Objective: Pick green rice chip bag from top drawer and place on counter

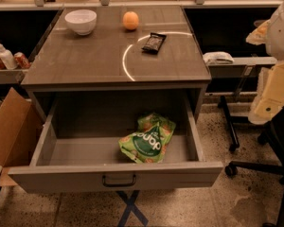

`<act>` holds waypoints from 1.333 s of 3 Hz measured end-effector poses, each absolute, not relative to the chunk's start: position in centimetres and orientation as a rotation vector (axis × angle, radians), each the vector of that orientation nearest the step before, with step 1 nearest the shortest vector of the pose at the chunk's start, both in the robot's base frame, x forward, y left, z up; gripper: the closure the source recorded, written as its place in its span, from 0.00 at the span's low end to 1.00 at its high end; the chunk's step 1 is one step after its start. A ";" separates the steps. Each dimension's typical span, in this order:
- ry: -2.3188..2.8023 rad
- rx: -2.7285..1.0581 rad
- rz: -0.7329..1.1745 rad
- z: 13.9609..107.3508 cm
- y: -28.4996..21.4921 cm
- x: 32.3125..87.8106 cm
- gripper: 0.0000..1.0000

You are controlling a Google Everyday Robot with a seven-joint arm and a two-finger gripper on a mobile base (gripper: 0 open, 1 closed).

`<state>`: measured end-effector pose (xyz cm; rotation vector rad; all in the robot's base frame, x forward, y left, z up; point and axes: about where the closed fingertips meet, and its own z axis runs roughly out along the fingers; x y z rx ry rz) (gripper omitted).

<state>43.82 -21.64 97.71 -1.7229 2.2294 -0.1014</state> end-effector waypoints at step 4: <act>2.223 -1.542 0.186 89.5 -18.4 46.0 0.00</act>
Offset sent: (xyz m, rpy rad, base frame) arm 0.0099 0.0141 -0.0395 0.0660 0.0294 -0.0015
